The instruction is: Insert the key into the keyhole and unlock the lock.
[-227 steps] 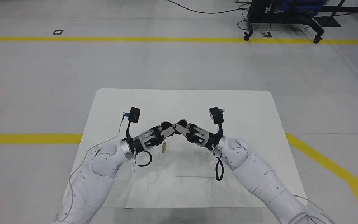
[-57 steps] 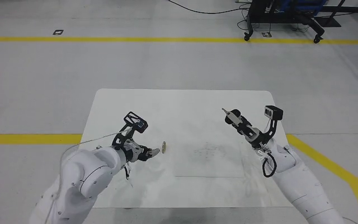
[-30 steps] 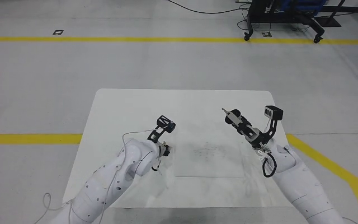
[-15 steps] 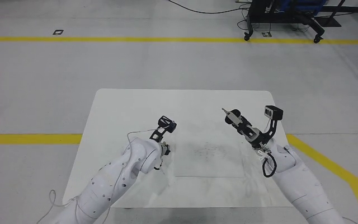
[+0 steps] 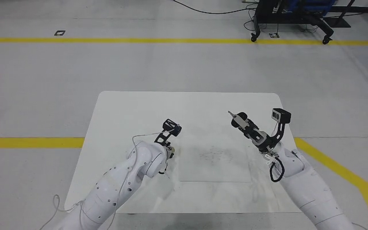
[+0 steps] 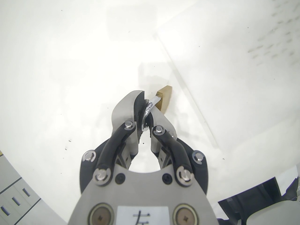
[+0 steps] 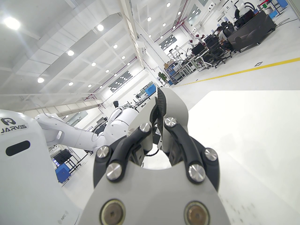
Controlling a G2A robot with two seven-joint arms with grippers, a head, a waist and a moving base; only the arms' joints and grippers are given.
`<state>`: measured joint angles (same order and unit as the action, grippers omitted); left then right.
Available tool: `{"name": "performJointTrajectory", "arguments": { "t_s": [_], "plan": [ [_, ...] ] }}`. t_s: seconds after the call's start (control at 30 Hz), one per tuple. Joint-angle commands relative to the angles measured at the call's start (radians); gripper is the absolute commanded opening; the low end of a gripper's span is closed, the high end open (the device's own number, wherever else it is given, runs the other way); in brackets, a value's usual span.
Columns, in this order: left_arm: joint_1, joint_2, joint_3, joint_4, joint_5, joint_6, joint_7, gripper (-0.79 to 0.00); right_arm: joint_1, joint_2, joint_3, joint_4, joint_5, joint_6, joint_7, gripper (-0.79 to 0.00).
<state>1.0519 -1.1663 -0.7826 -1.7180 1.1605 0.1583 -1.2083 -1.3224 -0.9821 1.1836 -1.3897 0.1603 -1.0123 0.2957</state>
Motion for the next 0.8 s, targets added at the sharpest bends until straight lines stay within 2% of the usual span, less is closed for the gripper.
{"name": "performJointTrajectory", "arguments": {
  "t_s": [0.0,0.43,0.77],
  "plan": [
    [0.003,-0.001,-0.005,-0.002,-0.001,-0.004,-0.001,-0.785,0.000,0.000,0.000,0.000,0.000,0.000,0.000,-0.785],
    [0.034,-0.004,-0.053,-0.019,-0.014,-0.029,0.018,-0.785,0.000,0.000,0.000,0.000,0.000,0.000,0.000,-0.785],
    [0.067,0.000,-0.112,-0.067,-0.025,-0.030,0.041,-0.785,0.000,0.000,0.000,0.000,0.000,0.000,0.000,-0.785]
  ]
}}
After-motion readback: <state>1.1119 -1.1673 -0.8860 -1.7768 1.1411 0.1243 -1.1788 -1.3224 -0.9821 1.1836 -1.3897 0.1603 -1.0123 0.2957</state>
